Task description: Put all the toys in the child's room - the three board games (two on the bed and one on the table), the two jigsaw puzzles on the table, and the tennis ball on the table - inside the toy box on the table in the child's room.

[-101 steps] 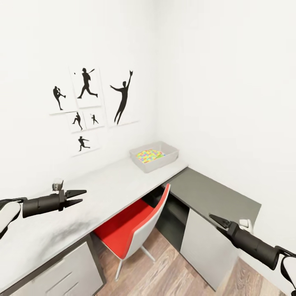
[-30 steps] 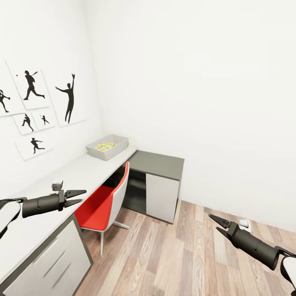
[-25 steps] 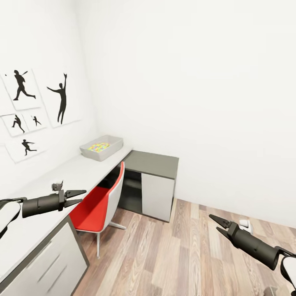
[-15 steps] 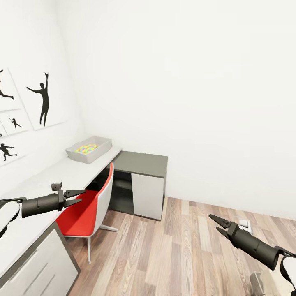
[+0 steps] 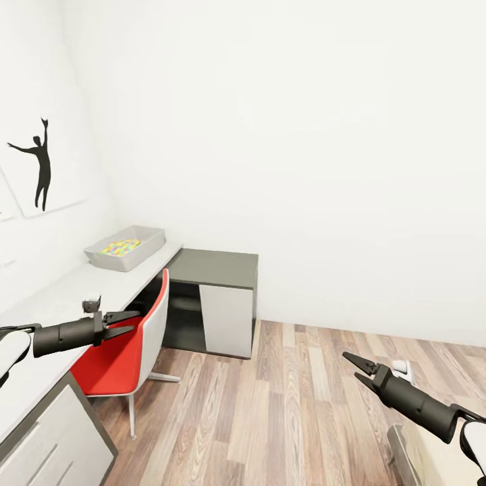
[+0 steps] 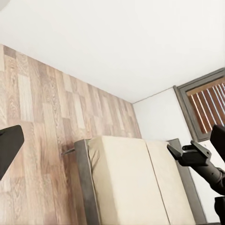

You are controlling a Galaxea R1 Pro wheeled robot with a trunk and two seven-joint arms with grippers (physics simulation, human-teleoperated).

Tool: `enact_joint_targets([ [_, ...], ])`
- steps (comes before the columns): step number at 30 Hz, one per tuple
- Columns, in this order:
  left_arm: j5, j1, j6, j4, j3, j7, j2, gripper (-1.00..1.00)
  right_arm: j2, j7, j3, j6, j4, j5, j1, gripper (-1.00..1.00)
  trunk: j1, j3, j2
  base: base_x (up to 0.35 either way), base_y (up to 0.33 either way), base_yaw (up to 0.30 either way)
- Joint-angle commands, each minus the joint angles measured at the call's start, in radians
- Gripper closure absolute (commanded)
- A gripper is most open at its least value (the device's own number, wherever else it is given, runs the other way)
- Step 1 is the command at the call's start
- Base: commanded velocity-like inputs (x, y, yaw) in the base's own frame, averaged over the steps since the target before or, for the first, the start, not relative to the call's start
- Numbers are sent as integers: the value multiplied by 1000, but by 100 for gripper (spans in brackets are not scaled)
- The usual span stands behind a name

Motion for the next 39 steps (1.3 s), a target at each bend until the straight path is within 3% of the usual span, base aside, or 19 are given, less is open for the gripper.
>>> enact_joint_targets([
  [1, 0, -1, 3, 1, -1, -5, 1, -100, 0, 8, -1, 5, 0, 8, -1, -100, 1, -2, -2, -10, 0, -30],
  [19, 4, -1, 5, 1, -2, -11, 1, -100, 0, 0, 5, 5, 0, 13, -1, -100, 1, -2, -2, -2, 0, -4],
  [28, -8, -1, 8, 0, -20, 2, -8, -100, 0, -8, 39, 1, 1, 16, -1, -100, 1, -2, -2, 0, 0, 0],
  [32, -24, -1, 7, 0, -44, 12, -11, -100, 0, -21, 63, 0, 2, 20, -1, -100, 1, -2, -2, 0, 0, 0],
  [33, -43, -1, 5, 1, -71, 21, -12, -100, 0, -37, 79, 0, 3, 26, -1, -100, 1, -2, -2, 0, 0, 0],
  [34, -43, -1, 5, 1, -71, 21, -12, -100, 0, -37, 79, 0, 3, 26, -1, -100, 1, -2, -2, 0, 0, 0],
  [35, -65, -1, 2, 5, -102, 31, -13, -100, -1, -56, 89, 0, 6, 30, -1, -100, 1, -2, -2, 0, 0, 0],
  [39, -109, -1, 0, 28, -155, 43, -13, -100, 0, -95, 105, 1, 12, 37, -1, -100, 1, -2, -2, 0, 0, 0],
])
